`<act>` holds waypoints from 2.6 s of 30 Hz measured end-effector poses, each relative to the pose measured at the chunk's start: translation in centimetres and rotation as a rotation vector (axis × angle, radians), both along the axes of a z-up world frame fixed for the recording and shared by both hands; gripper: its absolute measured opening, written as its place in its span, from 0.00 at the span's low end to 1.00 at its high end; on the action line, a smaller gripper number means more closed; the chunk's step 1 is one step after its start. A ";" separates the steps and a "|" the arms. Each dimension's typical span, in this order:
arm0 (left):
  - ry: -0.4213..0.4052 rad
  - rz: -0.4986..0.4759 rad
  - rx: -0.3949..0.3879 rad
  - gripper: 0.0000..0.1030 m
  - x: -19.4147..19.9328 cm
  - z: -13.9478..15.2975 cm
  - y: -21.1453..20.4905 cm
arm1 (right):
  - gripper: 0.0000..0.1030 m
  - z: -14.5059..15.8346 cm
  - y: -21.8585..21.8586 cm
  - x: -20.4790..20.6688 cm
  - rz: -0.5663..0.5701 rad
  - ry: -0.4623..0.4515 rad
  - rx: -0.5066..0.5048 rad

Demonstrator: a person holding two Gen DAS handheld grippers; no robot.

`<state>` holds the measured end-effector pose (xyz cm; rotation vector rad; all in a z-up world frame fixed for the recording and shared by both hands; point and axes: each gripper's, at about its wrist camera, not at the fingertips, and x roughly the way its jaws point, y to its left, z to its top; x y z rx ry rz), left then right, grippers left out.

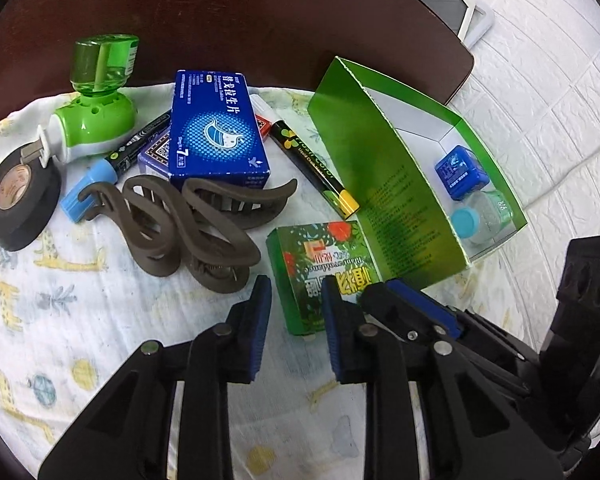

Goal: Organize rigid objects
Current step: 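Grasp the green-and-red packet with the right gripper and lift, then drop the packet into the green box by opening the right gripper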

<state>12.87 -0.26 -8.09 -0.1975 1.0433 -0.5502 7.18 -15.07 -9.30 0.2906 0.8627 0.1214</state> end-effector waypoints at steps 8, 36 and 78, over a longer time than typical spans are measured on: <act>0.029 0.003 -0.065 0.23 1.0 -0.6 1.1 | 0.25 -0.7 -0.3 1.8 0.066 0.039 0.080; -0.365 -0.047 0.040 0.19 -3.6 12.7 -4.2 | 0.26 10.7 -2.9 -2.3 0.164 -0.257 0.060; -0.174 -0.296 0.093 0.20 6.8 6.2 -22.8 | 0.26 5.0 -19.9 3.6 -0.141 -0.151 0.089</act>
